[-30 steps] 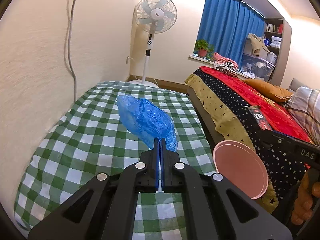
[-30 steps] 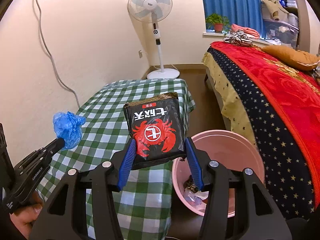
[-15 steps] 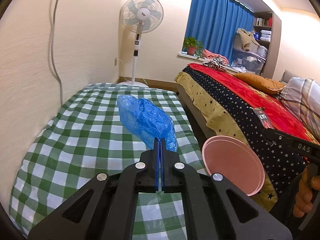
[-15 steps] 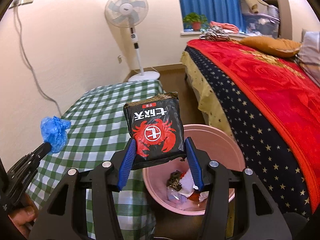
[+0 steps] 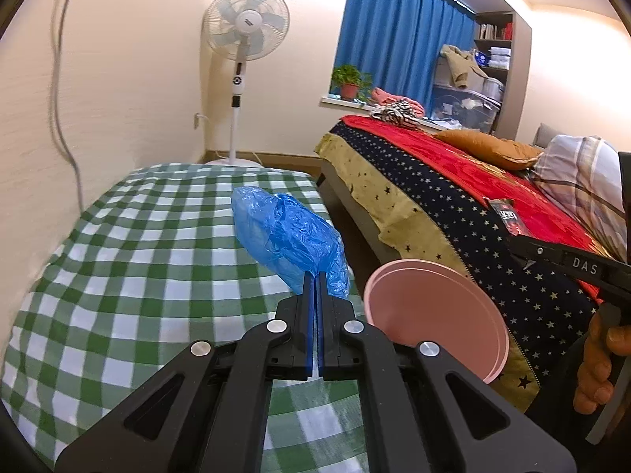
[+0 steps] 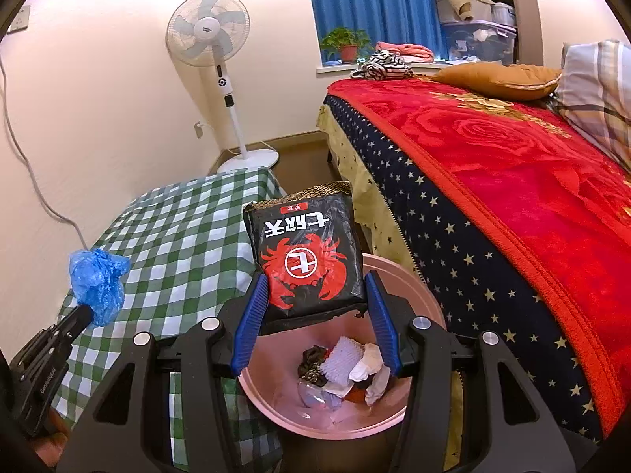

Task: Collect trash
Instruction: 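Carry the blue bag and black packet over the pink bin, then open the left tool over the bin while the right tool releases the packet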

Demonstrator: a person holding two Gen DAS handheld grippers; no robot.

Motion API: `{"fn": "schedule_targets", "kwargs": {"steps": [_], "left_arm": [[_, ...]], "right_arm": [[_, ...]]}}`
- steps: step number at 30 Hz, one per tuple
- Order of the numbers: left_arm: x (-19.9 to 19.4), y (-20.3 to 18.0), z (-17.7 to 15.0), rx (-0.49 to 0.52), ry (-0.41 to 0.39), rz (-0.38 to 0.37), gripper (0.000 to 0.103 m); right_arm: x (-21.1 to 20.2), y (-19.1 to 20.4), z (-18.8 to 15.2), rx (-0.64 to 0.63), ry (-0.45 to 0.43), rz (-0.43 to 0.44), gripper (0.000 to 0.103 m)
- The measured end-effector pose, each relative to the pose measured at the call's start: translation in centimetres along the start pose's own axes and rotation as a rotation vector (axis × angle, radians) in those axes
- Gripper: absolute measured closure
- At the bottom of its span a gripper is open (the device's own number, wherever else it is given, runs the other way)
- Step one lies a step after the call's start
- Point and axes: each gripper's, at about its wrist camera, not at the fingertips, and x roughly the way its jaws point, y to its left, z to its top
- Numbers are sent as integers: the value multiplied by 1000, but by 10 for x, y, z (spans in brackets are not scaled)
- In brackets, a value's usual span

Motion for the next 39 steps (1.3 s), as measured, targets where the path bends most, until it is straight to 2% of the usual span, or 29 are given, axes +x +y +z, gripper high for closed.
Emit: {"fn": "schedule_targets", "kwargs": {"steps": [24, 39], "left_arm": [[51, -51, -6, 18, 56, -150, 102], [79, -74, -15, 24, 107, -204, 102]], "right_arm": [[12, -17, 6, 39, -5, -87, 52], [18, -28, 8, 70, -5, -110, 51]]}}
